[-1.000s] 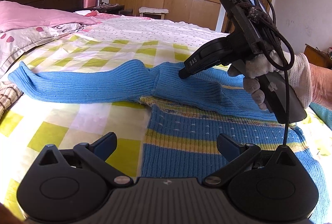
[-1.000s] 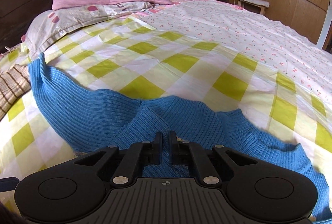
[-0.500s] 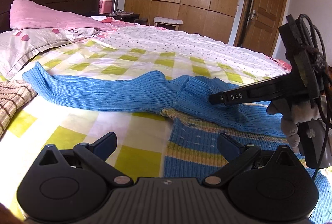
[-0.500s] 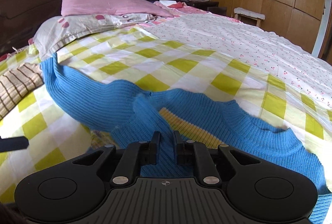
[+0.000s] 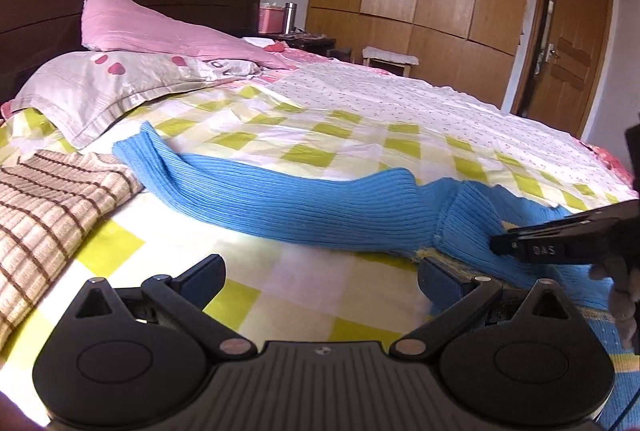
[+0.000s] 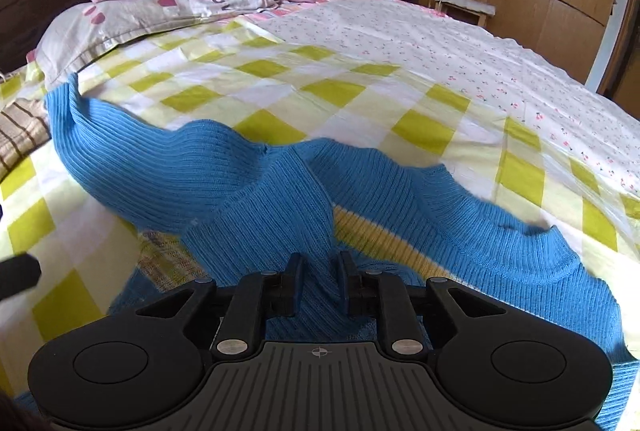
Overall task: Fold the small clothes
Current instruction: 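Move the left gripper to the other sleeve cuff and grasp it, then fold the held sleeve across the sweater body with the left gripper and release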
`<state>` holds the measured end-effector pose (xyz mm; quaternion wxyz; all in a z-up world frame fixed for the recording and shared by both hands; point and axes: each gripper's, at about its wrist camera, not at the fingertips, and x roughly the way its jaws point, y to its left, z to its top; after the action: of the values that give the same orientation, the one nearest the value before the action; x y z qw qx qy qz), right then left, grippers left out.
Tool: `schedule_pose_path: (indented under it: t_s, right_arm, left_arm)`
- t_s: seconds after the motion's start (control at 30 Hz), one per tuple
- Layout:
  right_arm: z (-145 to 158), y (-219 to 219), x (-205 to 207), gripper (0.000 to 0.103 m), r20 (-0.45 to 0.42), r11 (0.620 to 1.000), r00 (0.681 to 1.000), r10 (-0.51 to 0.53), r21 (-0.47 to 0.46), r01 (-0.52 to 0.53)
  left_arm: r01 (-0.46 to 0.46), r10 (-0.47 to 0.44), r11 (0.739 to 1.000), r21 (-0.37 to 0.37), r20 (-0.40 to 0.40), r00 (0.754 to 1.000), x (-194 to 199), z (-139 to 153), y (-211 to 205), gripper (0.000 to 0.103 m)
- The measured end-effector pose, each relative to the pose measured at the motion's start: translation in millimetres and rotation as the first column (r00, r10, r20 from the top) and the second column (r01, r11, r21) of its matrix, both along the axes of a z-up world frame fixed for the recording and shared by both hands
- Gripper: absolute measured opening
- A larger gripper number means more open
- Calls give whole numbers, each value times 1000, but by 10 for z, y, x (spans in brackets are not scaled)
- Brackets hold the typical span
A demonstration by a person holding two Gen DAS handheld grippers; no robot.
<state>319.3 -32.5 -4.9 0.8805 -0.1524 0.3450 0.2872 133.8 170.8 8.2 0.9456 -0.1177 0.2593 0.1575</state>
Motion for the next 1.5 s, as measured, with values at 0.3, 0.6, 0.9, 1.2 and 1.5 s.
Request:
schedule_pose_path:
  t_s: [0.3,0.6,0.9,1.2,1.5]
  right_arm:
    - [269,-266,-435,19,45,985,999,7,171,-15]
    - [211,-208,-631,19,-8,968,998,66,243,-62]
    - [152,-209,-651,19,-48,959,997,67,278,-51]
    - [216,-357,-699,19,-71,944,997,43,331,-17]
    - [311,-571,-748,20,-80,925,997,-6,379,36]
  left_arm:
    - [-207,208,977,45,-13,978,155,-41,742,103]
    - [-359,349,927,-108,-101,932,443,-347,1386,74]
    - [-404,395,903,-149,-83,915,652,-391,1460,71]
    - [-379,376,904,-199,-53,925,621,-276,1466,15]
    - [-111,133,969,-218,87,987,615,224,900,14]
